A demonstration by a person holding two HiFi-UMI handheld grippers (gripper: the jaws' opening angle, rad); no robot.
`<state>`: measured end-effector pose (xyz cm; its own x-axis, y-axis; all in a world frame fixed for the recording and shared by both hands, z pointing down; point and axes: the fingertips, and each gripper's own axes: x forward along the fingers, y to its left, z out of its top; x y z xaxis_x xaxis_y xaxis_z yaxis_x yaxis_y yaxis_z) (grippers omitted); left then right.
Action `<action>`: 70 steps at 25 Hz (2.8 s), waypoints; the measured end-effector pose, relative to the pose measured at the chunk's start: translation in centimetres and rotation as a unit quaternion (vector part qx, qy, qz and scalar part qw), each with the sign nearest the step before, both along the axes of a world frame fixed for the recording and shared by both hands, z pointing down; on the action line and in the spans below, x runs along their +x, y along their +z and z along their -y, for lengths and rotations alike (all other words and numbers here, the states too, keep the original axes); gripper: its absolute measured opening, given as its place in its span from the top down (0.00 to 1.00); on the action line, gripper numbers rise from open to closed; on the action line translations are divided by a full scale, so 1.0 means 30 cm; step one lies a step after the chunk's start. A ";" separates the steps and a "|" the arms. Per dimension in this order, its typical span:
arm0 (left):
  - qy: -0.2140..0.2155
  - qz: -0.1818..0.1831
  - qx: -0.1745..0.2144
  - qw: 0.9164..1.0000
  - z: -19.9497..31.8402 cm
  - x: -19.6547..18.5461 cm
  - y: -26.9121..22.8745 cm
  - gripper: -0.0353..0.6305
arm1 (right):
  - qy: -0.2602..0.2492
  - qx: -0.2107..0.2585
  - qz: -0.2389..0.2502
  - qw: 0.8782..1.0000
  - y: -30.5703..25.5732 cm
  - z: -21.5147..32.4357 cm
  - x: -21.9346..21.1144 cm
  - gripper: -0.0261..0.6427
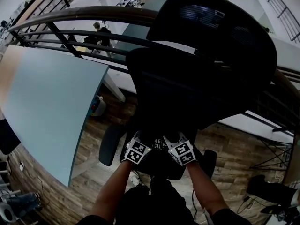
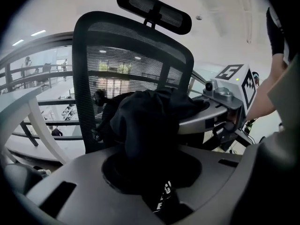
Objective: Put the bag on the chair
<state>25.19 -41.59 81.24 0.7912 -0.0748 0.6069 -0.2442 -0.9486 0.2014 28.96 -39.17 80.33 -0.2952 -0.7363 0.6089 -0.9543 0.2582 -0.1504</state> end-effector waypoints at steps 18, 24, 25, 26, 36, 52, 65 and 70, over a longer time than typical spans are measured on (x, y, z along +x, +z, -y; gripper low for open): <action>0.002 0.008 0.035 0.999 -0.059 -0.150 -0.157 0.62 | 0.043 -0.023 -0.032 0.998 -0.068 -0.151 0.030 0.61; -0.018 -0.020 0.053 0.998 -0.019 -0.193 -0.245 0.62 | 0.075 0.020 -0.050 0.996 -0.189 -0.135 0.059 0.61; -0.018 -0.028 0.054 0.998 -0.015 -0.198 -0.276 0.62 | 0.076 0.029 -0.055 0.995 -0.220 -0.127 0.053 0.61; -0.017 -0.035 0.056 0.998 -0.016 -0.203 -0.304 0.62 | 0.076 0.038 -0.062 0.994 -0.251 -0.120 0.045 0.61; -0.040 -0.071 0.131 0.988 -0.004 -0.299 -0.575 0.75 | 0.078 0.116 -0.102 0.985 -0.516 -0.100 -0.047 0.67; -0.064 -0.203 0.115 0.970 -0.101 -0.370 -0.910 0.93 | 0.096 0.260 -0.107 0.955 -0.921 -0.135 -0.244 0.93; -0.042 -0.216 0.124 0.967 -0.089 -0.406 -0.975 0.93 | 0.089 0.276 -0.110 0.951 -0.979 -0.121 -0.267 0.93; -0.037 -0.214 0.122 0.968 -0.114 -0.417 -0.981 0.93 | 0.087 0.280 -0.108 0.950 -0.999 -0.138 -0.284 0.93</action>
